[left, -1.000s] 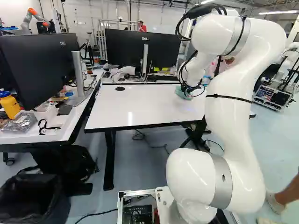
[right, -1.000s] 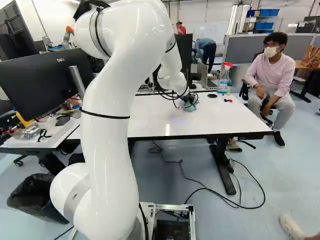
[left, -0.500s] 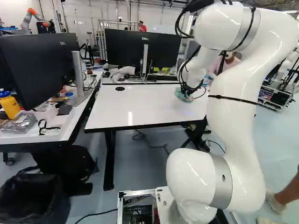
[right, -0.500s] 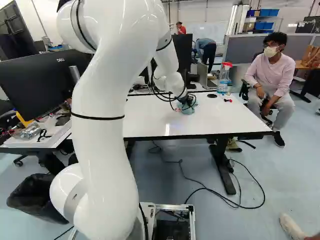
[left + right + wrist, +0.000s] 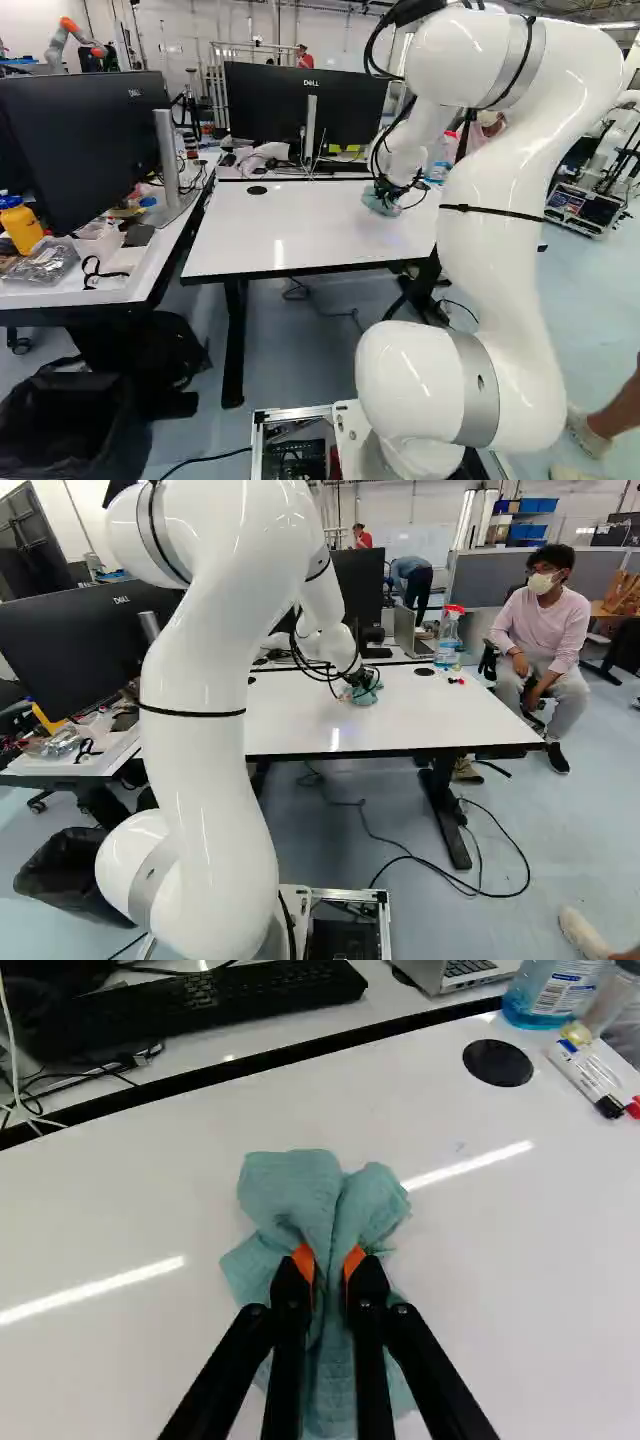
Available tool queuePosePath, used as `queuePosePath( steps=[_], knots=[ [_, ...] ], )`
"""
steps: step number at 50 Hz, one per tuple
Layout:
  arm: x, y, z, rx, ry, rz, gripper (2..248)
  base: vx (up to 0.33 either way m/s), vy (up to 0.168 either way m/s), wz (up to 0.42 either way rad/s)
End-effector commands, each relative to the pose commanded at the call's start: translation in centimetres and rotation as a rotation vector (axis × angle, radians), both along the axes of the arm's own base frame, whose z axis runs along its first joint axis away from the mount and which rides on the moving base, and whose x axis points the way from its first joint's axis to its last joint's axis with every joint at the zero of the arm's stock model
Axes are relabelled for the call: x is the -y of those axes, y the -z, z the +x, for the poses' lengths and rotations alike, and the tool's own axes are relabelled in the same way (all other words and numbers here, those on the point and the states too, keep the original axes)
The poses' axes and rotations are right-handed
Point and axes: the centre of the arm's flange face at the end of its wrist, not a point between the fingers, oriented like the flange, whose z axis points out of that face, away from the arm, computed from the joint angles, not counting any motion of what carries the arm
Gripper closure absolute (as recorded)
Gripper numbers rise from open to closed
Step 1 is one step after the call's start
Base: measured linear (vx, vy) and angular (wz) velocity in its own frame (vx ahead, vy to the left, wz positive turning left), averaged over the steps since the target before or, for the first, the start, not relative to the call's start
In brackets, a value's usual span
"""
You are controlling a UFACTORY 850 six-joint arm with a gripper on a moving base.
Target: Clean the table with the green towel
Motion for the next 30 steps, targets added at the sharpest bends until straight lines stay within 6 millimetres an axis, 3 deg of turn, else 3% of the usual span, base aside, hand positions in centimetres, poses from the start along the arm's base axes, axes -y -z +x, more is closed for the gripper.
queuePosePath(
  steps=[30],
  knots=[
    [1.1,0.6,5.2,0.041,-0.006,-0.012,199,0.000,0.000,0.000]
  ],
)
